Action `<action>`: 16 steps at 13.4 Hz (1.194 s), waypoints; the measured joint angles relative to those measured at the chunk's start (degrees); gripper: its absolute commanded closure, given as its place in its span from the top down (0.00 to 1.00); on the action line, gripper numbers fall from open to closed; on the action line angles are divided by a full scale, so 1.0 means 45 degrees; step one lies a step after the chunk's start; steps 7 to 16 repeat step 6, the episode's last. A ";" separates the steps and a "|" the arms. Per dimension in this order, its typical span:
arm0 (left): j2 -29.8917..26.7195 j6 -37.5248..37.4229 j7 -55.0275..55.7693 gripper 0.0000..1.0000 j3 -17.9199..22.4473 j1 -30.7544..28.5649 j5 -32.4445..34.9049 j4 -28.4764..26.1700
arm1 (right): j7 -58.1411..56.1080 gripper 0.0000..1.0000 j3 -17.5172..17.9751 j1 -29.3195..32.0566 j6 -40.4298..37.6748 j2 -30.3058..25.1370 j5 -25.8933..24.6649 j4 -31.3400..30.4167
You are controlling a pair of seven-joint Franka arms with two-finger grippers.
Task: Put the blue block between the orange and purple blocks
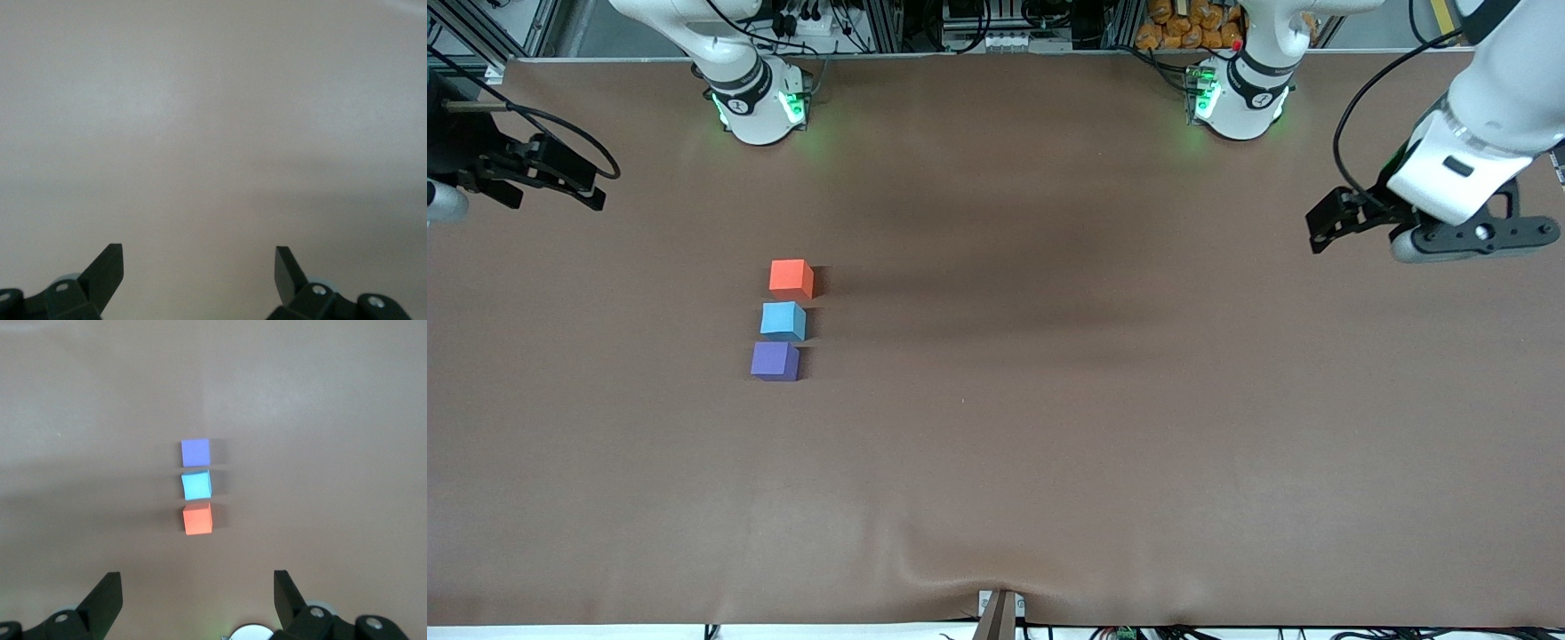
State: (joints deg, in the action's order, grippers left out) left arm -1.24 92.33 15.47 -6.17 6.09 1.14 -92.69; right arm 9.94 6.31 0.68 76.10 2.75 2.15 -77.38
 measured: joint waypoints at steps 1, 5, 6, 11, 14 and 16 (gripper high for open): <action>-0.0050 -0.0281 -0.0039 1.00 0.0000 -0.0019 0.0000 0.0003 | -0.0001 1.00 -0.0211 -0.0107 0.0110 -0.0128 -0.0001 -0.0311; -0.0066 -0.1168 -0.0546 1.00 0.0008 -0.0036 0.0000 0.0328 | -0.0064 1.00 -0.0735 -0.0250 0.0241 -0.0460 0.0010 -0.0860; -0.0065 -0.1260 -0.0578 1.00 0.0025 -0.0040 0.0000 0.0372 | -0.0064 1.00 -0.0734 -0.0301 0.0324 -0.0523 0.0010 -0.0900; -0.0065 -0.1260 -0.0578 1.00 0.0025 -0.0040 0.0000 0.0372 | -0.0064 1.00 -0.0734 -0.0301 0.0324 -0.0523 0.0010 -0.0900; -0.0065 -0.1260 -0.0578 1.00 0.0025 -0.0040 0.0000 0.0372 | -0.0064 1.00 -0.0734 -0.0301 0.0324 -0.0523 0.0010 -0.0900; -0.0065 -0.1260 -0.0578 1.00 0.0025 -0.0040 0.0000 0.0372 | -0.0064 1.00 -0.0734 -0.0301 0.0324 -0.0523 0.0010 -0.0900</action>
